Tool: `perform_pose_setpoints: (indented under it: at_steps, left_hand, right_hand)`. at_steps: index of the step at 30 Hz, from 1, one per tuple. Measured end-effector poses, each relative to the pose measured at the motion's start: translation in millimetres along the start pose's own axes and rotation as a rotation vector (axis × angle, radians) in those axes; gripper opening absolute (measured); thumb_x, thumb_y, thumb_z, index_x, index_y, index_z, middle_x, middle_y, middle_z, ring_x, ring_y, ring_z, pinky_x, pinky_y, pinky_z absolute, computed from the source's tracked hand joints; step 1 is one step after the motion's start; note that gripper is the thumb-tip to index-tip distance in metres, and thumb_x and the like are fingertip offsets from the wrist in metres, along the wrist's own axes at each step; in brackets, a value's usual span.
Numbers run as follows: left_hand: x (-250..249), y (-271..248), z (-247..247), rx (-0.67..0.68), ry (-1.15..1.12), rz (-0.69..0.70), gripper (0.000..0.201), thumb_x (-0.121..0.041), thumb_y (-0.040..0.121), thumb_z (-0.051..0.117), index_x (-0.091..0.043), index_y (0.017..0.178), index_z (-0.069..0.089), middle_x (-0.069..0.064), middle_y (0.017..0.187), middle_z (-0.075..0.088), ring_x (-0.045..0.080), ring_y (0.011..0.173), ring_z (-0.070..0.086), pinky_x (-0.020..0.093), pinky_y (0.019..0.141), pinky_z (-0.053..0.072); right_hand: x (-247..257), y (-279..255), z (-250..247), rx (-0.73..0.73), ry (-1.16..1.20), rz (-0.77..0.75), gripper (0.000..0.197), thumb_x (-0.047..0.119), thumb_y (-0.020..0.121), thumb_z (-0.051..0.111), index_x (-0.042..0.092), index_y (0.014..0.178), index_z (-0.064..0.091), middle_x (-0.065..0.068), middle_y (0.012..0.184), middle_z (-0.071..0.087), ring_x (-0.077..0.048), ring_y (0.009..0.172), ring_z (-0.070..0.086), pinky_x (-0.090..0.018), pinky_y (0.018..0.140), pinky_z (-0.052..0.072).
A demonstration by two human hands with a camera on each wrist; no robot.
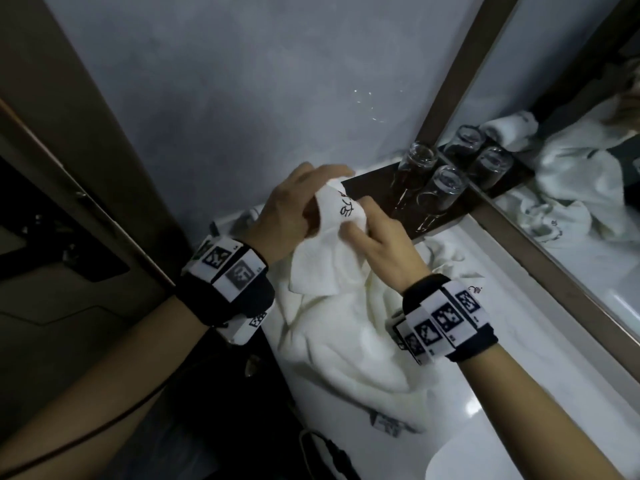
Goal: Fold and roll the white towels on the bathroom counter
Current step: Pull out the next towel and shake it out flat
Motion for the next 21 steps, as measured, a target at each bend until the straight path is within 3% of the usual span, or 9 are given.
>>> perform_pose_setpoints:
  at_steps: [3,5,8,11,13,14,16,18,21]
  left_hand:
    - [14.9,-2.5,-2.3,0.021,-0.268,-0.127,0.067,0.002,0.071,0.058,-0.039,0.122,0.041,-0.010,0.094,0.046,-0.003,0.076,0.052,0.001,0.069,0.038]
    - [22.8,-11.8,1.8,0.015,-0.392,-0.207,0.062,0.005,0.073,0.061,-0.036,0.117,0.044,-0.014,0.094,0.052,-0.015,0.075,0.057,-0.001,0.066,0.041]
    - [42.8,-30.5,12.8,0.035,-0.418,-0.328,0.053,0.016,0.076,0.056,-0.032,0.099,0.053,-0.024,0.085,0.057,-0.024,0.068,0.055,-0.004,0.060,0.040]
    - [61.7,-50.0,21.7,0.109,-0.286,-0.440,0.045,0.015,0.075,0.056,-0.029,0.075,0.058,-0.027,0.060,0.060,-0.016,0.059,0.057,-0.003,0.054,0.037]
    - [78.3,-60.3,15.7,0.070,-0.137,-0.507,0.024,0.014,0.074,0.054,-0.007,0.079,0.064,-0.014,0.061,0.060,0.001,0.061,0.056,0.000,0.054,0.036]
    - [85.4,-64.6,11.7,0.047,-0.100,-0.536,0.020,0.013,0.073,0.053,0.001,0.086,0.064,0.002,0.069,0.061,0.016,0.069,0.056,0.007,0.062,0.037]
    - [98.4,-69.4,7.8,0.048,-0.107,-0.584,0.009,0.006,0.074,0.053,0.000,0.074,0.061,0.016,0.069,0.058,0.019,0.074,0.048,0.019,0.063,0.039]
    - [105.8,-68.5,0.2,0.051,-0.067,-0.613,0.023,0.004,0.079,0.053,-0.010,0.061,0.051,0.006,0.060,0.050,0.016,0.069,0.043,0.015,0.054,0.035]
    - [105.4,-56.6,-13.5,0.085,0.095,-0.592,0.010,-0.005,0.086,0.051,-0.001,0.081,0.058,0.019,0.080,0.060,0.024,0.077,0.053,0.029,0.067,0.043]
  right_hand:
    - [-0.5,-5.4,-4.7,-0.083,0.246,0.048,0.012,0.026,0.089,0.048,0.031,0.078,0.044,0.016,0.066,0.047,0.000,0.063,0.045,-0.021,0.063,0.039]
    - [-2.8,-7.2,-6.8,-0.131,0.309,0.082,0.003,0.030,0.085,0.045,0.029,0.083,0.046,0.021,0.067,0.051,-0.002,0.069,0.047,-0.031,0.069,0.041]
    - [4.4,-9.1,-11.0,-0.182,0.297,0.036,0.001,0.031,0.087,0.045,0.031,0.087,0.045,0.025,0.071,0.054,0.004,0.069,0.049,-0.032,0.071,0.044]
    - [12.7,-9.6,-30.6,-0.324,0.355,-0.056,0.012,0.023,0.088,0.050,0.019,0.099,0.046,0.007,0.090,0.055,-0.002,0.079,0.051,-0.029,0.074,0.045]
    - [7.7,-8.7,-44.5,-0.404,0.490,-0.064,0.021,0.013,0.085,0.052,0.021,0.103,0.043,-0.012,0.105,0.049,-0.022,0.083,0.049,-0.038,0.074,0.043]
    - [2.2,-7.9,-52.1,-0.443,0.545,-0.051,0.026,0.009,0.085,0.051,0.026,0.101,0.041,-0.016,0.106,0.045,-0.026,0.083,0.046,-0.041,0.073,0.040]
    - [-8.8,-6.7,-65.6,-0.497,0.626,-0.017,0.027,0.001,0.087,0.046,0.027,0.092,0.041,-0.013,0.098,0.043,-0.026,0.080,0.042,-0.038,0.070,0.036]
    - [-19.1,-4.1,-68.7,-0.452,0.642,0.038,0.027,-0.003,0.087,0.040,0.021,0.079,0.047,0.002,0.083,0.048,-0.012,0.071,0.043,-0.024,0.063,0.034]
    - [-30.9,-4.3,-60.6,-0.256,0.467,0.117,0.026,-0.003,0.081,0.045,0.017,0.083,0.061,0.013,0.075,0.055,-0.005,0.065,0.046,-0.018,0.059,0.038]
Point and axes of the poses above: each hand's wrist, its own y-axis towards the middle knuckle, its own z-axis out of the palm, x = y × z, the point moved 9 cm from there along y, towards the middle knuckle
